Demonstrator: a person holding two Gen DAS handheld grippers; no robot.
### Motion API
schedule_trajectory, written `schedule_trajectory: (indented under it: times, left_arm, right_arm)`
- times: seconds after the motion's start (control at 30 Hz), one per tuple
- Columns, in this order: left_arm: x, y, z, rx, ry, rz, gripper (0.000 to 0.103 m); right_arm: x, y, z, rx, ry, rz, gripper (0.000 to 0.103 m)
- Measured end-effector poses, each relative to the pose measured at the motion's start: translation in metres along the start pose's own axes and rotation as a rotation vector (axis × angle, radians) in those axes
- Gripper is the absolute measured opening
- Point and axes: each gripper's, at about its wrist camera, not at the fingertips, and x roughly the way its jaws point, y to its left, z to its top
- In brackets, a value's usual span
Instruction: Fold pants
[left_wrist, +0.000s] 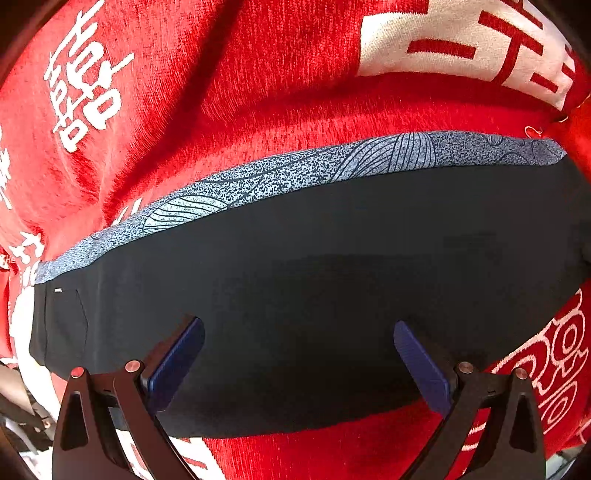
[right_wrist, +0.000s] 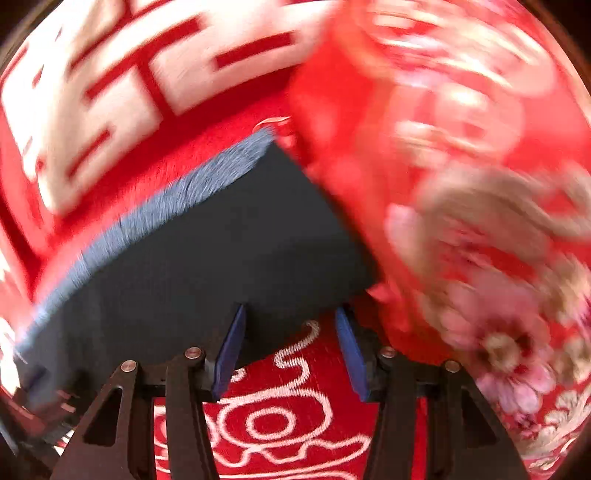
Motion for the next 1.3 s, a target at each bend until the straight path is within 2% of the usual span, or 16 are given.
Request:
schedule_trajectory:
  times: [0.03,0.13,0.4,0.6,0.7,1.0,1.3]
  left_arm:
    - [0.001,0.001,-0.001,-0.001,0.001,-0.004,0.103]
    - [0.004,0.002,-0.001,-0.007,0.014,-0.006,0.103]
    - [0.009,-0.003,0.008,0.015,0.032,0.021,0.103]
    - [0.008,-0.001,0.007,-0.001,0.036,0.010,0.103]
    - [0.007,-0.001,0.007,-0.001,0.036,0.009,0.103]
    - [0.009,0.001,0.006,-0.002,0.034,0.008,0.103]
    - [0.010,0.002,0.006,-0.001,0.034,0.008,0.103]
  right_arm:
    - [-0.006,-0.008,-0.004,0.041,-0.003,0.054,0.054]
    - [-0.014,-0.014,-0.021,0.044,0.018,0.128,0.055]
    - [-0.008,-0.016,-0.066,0.066,0.093,0.156,0.058]
    - [-0.008,-0.001,-0.072,0.048,0.097,0.150,0.060]
    - [-0.002,0.015,-0.065,0.045,0.097,0.152,0.061]
    - [-0.001,0.023,-0.063,0.046,0.091,0.178,0.061]
    - [0.004,0.022,-0.064,0.096,0.083,0.284,0.061]
